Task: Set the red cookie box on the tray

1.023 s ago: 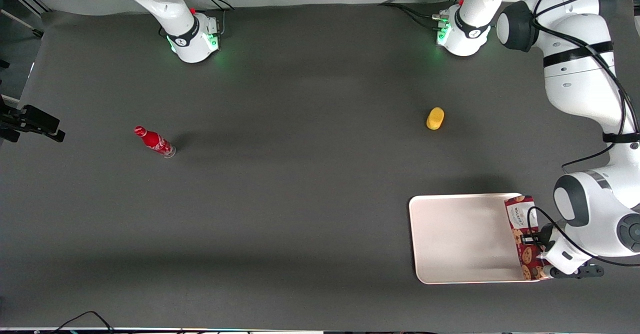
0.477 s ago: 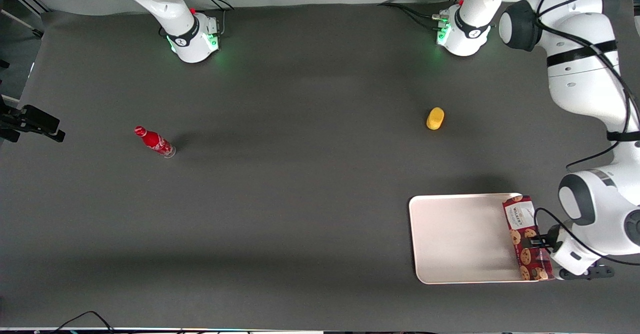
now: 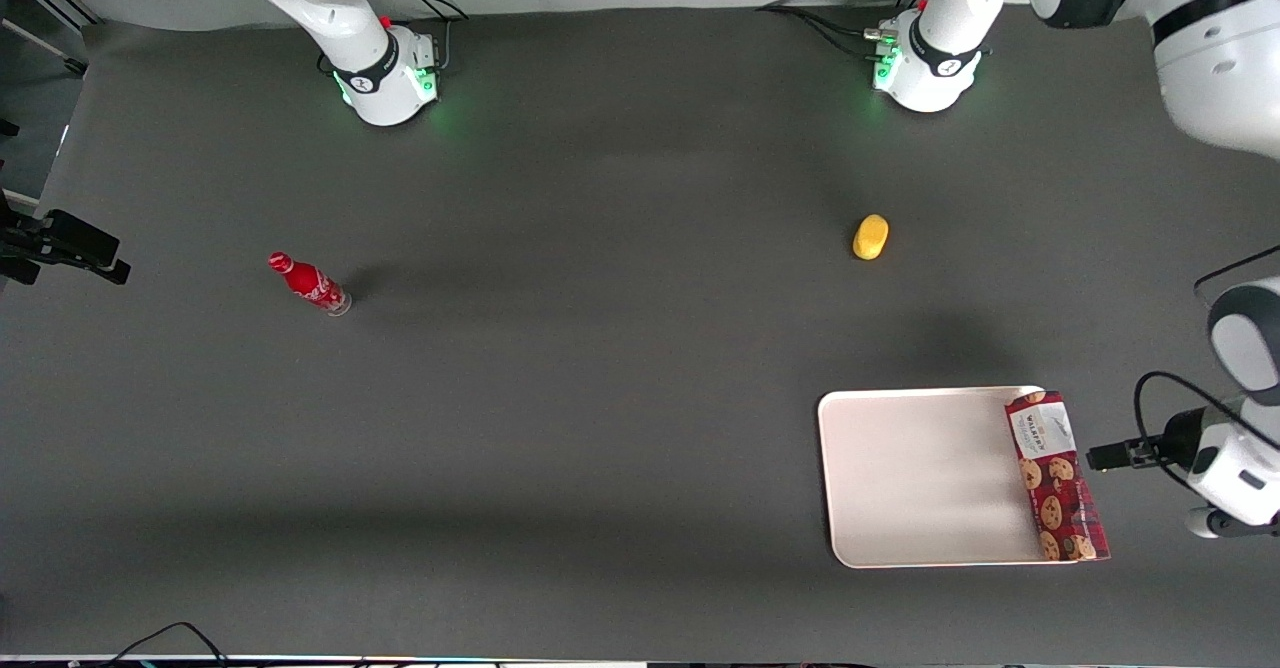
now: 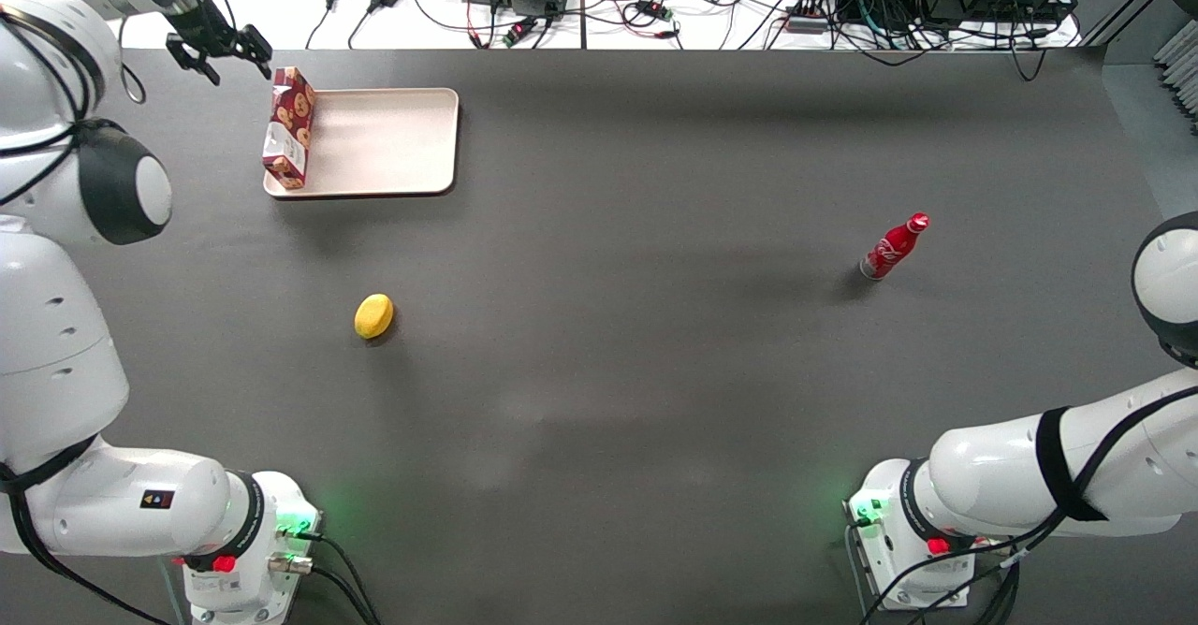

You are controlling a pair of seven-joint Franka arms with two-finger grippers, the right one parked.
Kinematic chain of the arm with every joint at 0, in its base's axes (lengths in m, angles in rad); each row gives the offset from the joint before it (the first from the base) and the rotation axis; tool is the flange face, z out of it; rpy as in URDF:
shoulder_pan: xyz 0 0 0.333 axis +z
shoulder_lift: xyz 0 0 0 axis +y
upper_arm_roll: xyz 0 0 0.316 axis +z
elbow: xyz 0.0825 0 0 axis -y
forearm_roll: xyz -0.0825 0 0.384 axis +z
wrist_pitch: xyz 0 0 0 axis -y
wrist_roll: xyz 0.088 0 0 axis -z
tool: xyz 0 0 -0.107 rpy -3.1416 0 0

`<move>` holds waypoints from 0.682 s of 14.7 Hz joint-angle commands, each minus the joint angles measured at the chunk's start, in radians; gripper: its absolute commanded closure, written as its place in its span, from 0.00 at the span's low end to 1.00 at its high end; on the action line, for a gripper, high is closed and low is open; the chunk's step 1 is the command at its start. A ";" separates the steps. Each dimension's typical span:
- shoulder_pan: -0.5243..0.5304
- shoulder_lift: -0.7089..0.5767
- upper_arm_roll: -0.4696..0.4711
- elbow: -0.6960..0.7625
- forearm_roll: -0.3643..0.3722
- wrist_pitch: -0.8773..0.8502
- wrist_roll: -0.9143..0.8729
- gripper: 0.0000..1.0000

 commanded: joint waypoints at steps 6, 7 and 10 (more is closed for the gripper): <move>-0.059 -0.413 -0.047 -0.143 0.126 -0.254 -0.047 0.00; -0.058 -0.459 -0.068 -0.169 0.140 -0.259 -0.061 0.00; -0.041 -0.538 -0.134 -0.197 0.213 -0.298 -0.076 0.00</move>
